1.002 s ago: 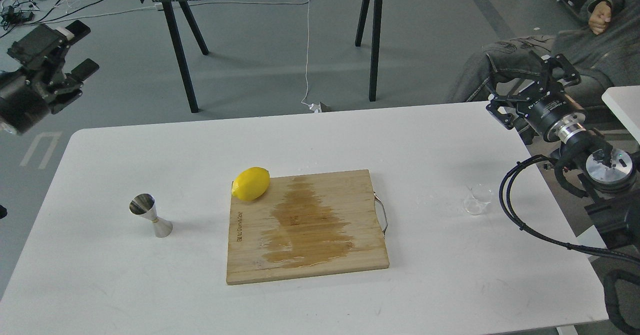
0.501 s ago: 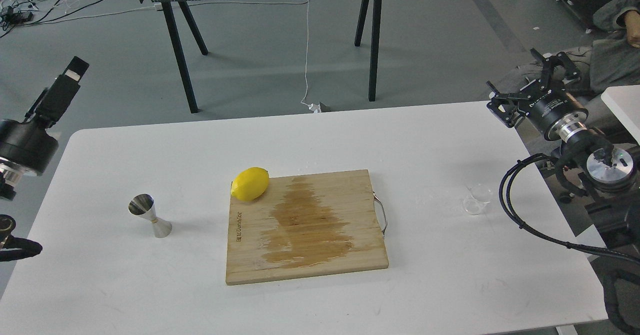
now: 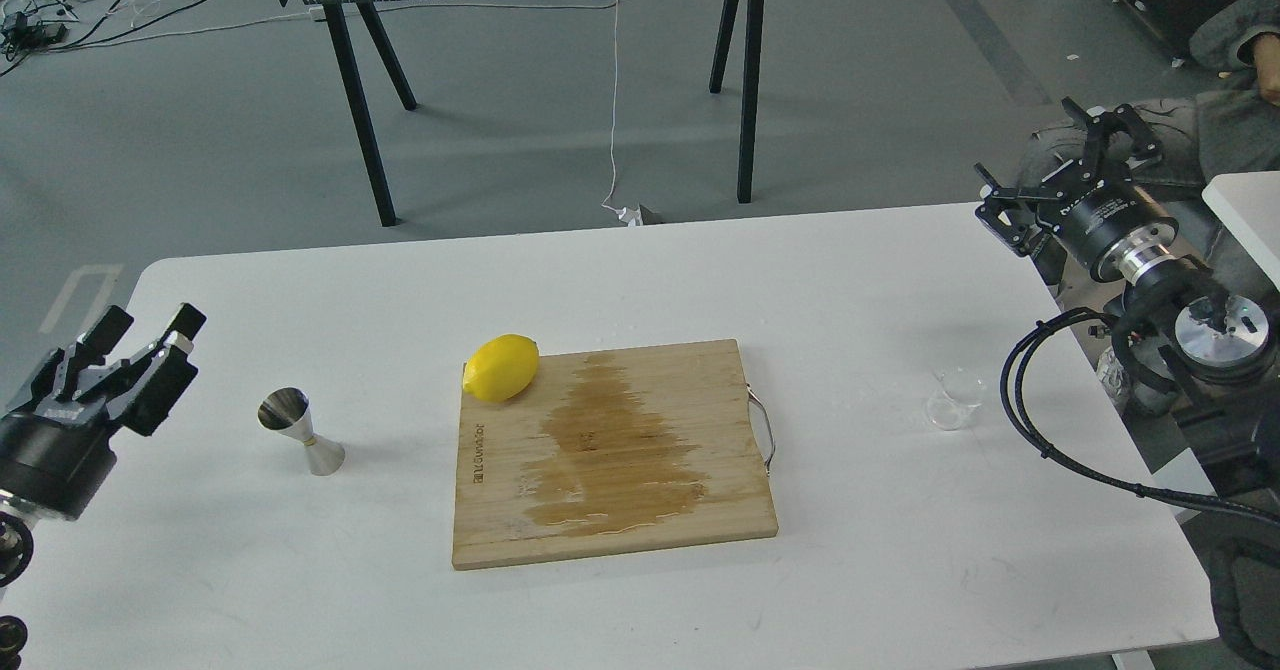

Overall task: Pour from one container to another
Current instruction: 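Lower the left gripper toward the metal jigger on the table, then grasp the metal jigger with the left gripper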

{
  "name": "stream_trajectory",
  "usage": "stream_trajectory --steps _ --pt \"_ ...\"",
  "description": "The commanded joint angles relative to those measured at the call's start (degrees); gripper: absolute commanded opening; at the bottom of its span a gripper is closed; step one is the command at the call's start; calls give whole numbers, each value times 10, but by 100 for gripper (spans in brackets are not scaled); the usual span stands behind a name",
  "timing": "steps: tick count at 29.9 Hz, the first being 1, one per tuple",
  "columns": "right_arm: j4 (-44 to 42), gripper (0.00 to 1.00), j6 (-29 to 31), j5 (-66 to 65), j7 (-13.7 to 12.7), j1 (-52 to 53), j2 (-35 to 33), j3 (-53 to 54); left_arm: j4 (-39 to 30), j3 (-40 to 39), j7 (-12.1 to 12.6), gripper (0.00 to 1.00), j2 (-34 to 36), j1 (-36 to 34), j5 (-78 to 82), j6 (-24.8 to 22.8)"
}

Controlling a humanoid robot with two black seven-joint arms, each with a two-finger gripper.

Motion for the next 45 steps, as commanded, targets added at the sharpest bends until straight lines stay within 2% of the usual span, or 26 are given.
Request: stream_trajectory --steps 1,6,16,23,37,45 --pt "-1 99 0 0 0 -2 -1 0 16 0 0 100 -1 34 15 0" --pt "-2 99 0 0 0 -1 -1 1 48 0 0 100 -17 57 26 0" --pt "-3 99 0 0 0 0 -1 2 105 -8 0 100 -143 57 102 0" --pt "-3 99 0 0 0 0 -1 2 136 -12 0 100 -161 50 113 0" --pt "-3 99 0 0 0 0 -4 2 218 21 0 100 -214 -26 120 0" --pt "-2 99 0 0 0 0 -6 2 244 28 0 100 -231 -45 120 0"
